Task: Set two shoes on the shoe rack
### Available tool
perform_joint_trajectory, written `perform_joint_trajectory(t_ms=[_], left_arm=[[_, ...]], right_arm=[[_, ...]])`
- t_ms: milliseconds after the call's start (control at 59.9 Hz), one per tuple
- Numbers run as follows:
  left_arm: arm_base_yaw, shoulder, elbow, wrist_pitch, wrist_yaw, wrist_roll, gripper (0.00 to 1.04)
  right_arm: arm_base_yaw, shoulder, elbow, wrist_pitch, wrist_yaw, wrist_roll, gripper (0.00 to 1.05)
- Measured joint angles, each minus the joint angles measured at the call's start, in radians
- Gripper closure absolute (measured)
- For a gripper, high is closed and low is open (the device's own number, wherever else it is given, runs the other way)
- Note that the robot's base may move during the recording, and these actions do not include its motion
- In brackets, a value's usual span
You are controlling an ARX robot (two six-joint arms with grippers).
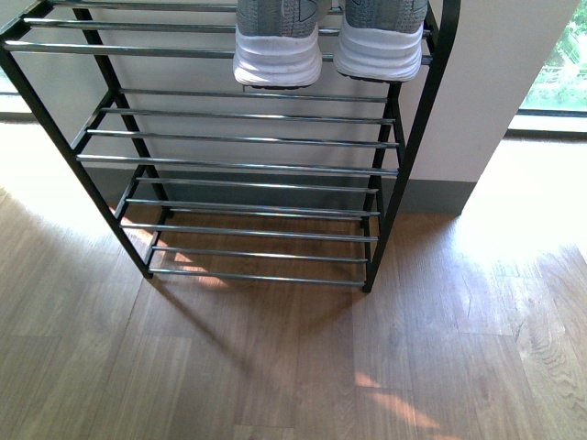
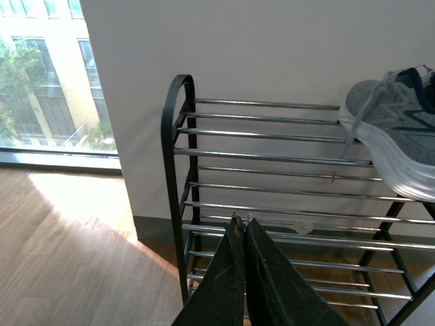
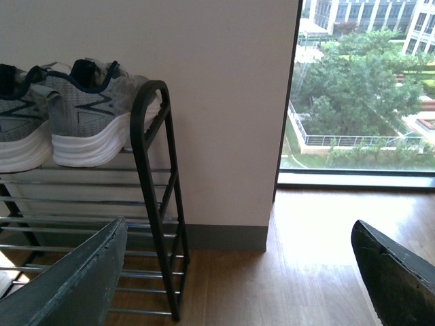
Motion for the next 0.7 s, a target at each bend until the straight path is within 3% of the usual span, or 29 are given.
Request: perform_joint_trajectory(t_ms=[217,701], left_arm=[[0.013,-0.091,-0.064,-0.014,0.008,0.000,1.03],[0.013,-0.389,-0.081,-0.287,0.008,0.000,1.03]], right_arm=[[0.000,0.000,0.000,0.000,0.000,0.000,0.09],[0.000,0.000,0.000,0.000,0.000,0.000,0.09]])
